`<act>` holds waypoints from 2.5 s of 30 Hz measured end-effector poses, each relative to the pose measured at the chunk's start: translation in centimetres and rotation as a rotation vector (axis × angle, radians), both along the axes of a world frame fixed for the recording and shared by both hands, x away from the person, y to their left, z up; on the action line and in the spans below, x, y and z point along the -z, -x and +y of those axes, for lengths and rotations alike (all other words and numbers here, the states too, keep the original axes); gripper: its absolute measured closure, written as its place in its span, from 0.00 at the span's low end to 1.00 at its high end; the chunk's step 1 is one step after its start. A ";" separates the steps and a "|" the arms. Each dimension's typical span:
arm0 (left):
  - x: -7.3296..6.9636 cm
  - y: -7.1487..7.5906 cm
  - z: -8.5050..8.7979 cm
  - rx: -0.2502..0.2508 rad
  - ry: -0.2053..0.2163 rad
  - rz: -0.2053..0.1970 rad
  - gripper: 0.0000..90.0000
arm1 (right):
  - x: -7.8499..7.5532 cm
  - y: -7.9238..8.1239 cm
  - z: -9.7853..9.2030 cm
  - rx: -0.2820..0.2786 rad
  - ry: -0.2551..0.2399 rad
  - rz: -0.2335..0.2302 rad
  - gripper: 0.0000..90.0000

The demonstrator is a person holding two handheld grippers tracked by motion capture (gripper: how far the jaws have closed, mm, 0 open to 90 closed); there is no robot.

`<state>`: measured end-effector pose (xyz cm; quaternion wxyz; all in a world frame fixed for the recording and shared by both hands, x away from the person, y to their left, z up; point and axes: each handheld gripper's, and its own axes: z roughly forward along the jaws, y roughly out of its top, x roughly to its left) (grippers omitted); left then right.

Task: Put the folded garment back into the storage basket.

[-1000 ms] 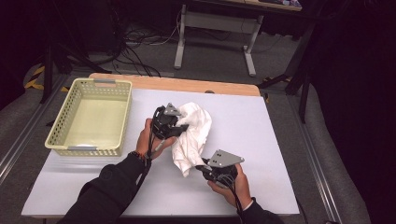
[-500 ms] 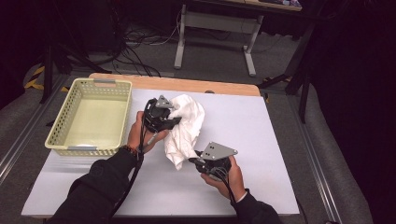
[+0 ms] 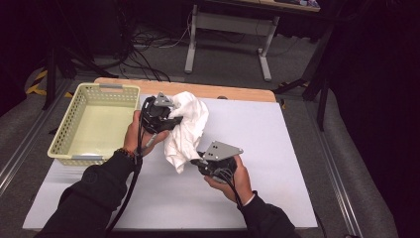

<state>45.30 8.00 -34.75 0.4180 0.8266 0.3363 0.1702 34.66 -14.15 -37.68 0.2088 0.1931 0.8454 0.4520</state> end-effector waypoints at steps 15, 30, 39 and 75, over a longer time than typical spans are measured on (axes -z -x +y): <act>-1.2 -0.1 3.8 -0.048 -0.012 -0.003 0.79 | -1.5 -1.0 3.5 -0.045 -0.002 -0.023 0.87; -1.5 0.0 8.1 -0.106 -0.032 -0.008 0.79 | -1.6 -1.9 8.5 -0.098 0.017 -0.035 0.87; -1.5 0.0 11.1 -0.151 -0.023 -0.006 0.79 | -1.5 -2.5 11.3 -0.114 -0.006 -0.037 0.87; 2.1 -3.5 19.1 -0.282 -0.057 0.083 0.78 | 1.7 -6.4 20.9 -0.117 0.001 0.012 0.87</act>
